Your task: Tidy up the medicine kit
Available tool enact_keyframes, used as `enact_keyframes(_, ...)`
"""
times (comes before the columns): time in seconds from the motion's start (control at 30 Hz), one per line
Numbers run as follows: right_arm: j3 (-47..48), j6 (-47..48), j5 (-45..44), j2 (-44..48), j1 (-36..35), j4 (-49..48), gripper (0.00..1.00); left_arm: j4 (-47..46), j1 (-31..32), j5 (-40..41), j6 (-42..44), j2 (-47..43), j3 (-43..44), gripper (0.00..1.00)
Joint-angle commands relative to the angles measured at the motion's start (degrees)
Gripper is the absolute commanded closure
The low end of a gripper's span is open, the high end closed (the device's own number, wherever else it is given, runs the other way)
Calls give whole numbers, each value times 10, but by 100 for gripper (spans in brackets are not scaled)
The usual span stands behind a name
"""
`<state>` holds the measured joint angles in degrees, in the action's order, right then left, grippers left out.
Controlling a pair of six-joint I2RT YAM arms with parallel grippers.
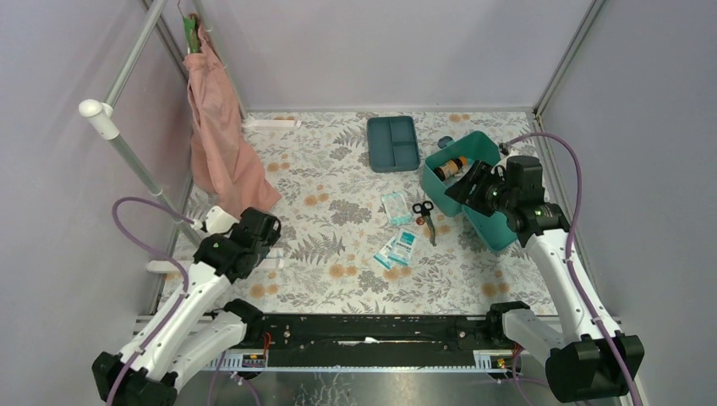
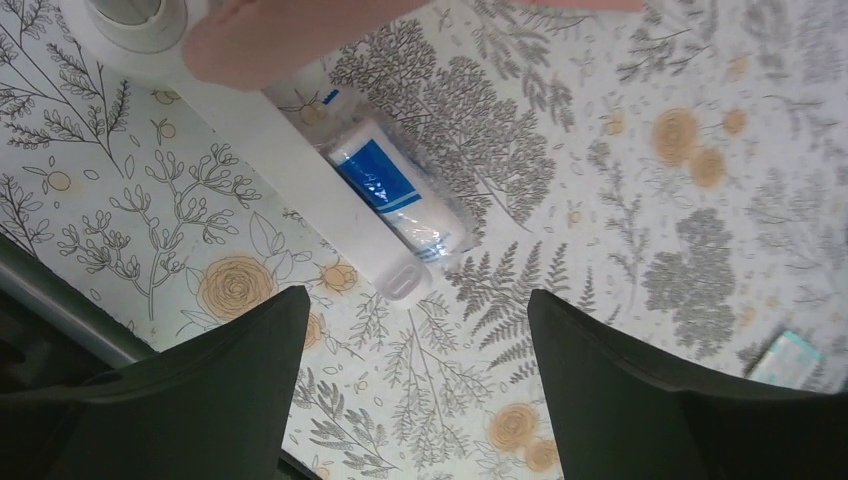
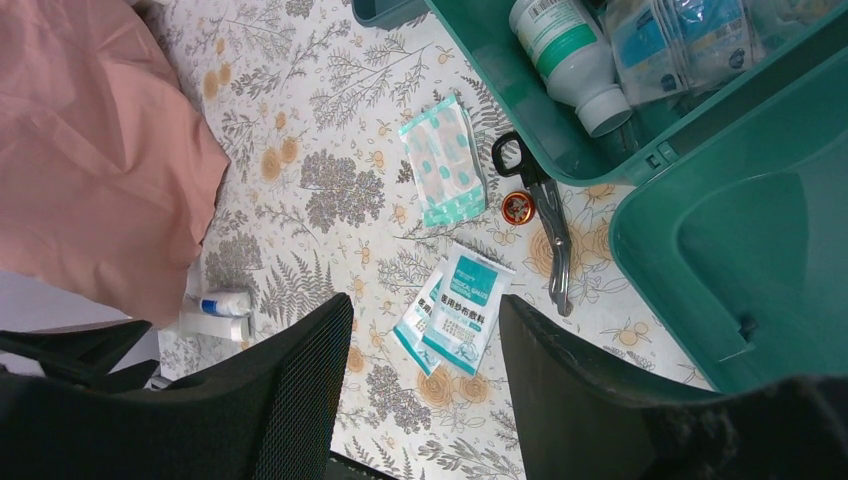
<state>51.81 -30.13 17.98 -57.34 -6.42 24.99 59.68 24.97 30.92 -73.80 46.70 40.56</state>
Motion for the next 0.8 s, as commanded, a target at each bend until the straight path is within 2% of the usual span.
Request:
enact_keyframes(0.0, -2, 3, 16, 16, -4, -9, 37, 57, 24, 41, -34, -27, 28, 13)
enact_keyframes(0.1, -3, 3, 17, 16, -4, -9, 37, 58, 58, 46, -31, -10, 41, 13)
enact_keyframes(0.2, -4, 5, 15, 18, -4, -7, 37, 58, 118, 67, -51, 20, 54, 13)
enact_keyframes(0.33, -6, 4, 12, 22, -4, -5, 36, 67, 204, 109, -88, 100, 82, 12)
enact_keyframes(0.4, -8, 5, 11, 23, -4, -4, 37, 70, 225, 115, -99, 141, 97, 12)
enact_keyframes(0.57, -9, 10, 9, 25, -4, 2, 36, 62, 224, 139, -117, 207, 106, 13)
enact_keyframes(0.77, -8, 19, 5, 29, -4, 11, 36, -6, 149, 103, -35, 242, 87, 14)
